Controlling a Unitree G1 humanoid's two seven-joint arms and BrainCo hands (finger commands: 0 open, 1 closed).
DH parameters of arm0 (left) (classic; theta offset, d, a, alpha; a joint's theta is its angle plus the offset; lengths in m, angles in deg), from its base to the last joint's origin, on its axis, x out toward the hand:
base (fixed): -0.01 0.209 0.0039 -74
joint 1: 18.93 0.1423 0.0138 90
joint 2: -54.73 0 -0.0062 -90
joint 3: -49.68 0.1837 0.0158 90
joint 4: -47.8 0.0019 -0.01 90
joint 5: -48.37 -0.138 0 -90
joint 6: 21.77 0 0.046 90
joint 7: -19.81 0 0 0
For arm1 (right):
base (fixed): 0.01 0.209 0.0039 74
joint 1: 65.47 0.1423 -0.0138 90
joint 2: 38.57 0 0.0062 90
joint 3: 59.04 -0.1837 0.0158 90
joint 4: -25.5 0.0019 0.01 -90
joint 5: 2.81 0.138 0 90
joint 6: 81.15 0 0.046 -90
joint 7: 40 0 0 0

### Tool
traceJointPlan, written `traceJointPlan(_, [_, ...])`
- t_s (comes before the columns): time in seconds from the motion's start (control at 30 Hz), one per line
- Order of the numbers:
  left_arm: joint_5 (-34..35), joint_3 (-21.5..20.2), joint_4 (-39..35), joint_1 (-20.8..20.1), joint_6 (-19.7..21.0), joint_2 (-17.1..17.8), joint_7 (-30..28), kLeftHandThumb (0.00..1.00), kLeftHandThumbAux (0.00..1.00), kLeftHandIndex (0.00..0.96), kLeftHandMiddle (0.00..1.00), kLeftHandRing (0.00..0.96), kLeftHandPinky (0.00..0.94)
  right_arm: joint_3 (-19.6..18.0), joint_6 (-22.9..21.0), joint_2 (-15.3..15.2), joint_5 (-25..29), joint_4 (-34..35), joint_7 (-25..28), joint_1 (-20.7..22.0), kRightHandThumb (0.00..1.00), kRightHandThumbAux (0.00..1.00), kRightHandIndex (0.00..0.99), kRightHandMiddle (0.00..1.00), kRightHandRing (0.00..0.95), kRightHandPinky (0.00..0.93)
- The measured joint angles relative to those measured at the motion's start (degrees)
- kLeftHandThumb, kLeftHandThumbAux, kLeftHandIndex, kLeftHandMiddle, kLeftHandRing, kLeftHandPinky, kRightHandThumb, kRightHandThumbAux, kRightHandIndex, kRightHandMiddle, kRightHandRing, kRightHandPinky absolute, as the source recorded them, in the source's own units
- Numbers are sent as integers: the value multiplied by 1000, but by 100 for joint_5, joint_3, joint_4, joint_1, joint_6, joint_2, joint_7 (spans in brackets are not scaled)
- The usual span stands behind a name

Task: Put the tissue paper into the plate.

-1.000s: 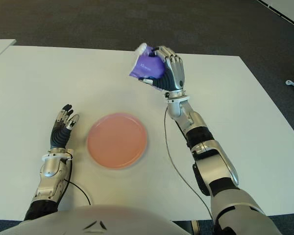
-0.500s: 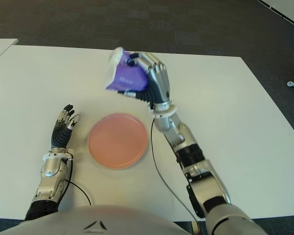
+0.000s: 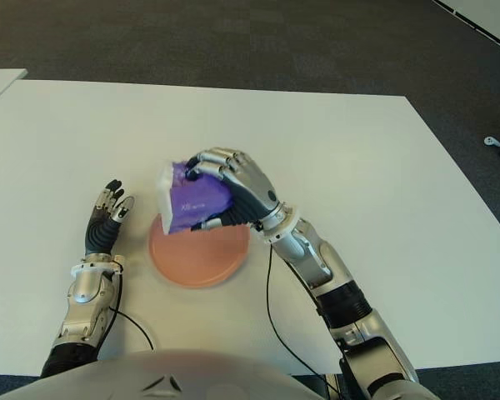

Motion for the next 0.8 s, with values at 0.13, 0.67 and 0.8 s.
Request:
traceJointPlan(0.13, [5, 18, 1, -3, 0, 0, -3, 0, 472, 0, 0, 0, 0, 240, 156, 121, -174, -668, 106, 56, 748, 710, 441, 828, 830, 829])
traceJointPlan(0.67, [19, 36, -13, -2, 16, 1, -9, 0, 472, 0, 0, 0, 0, 681, 804, 308, -1449, -2742, -1076, 565, 747, 709, 441, 831, 830, 833])
traceJointPlan(0.8, [17, 38, -18, -4, 14, 0, -9, 0, 469, 0, 0, 0, 0, 724, 805, 316, -1526, -2925, -1218, 697, 747, 709, 441, 837, 835, 839])
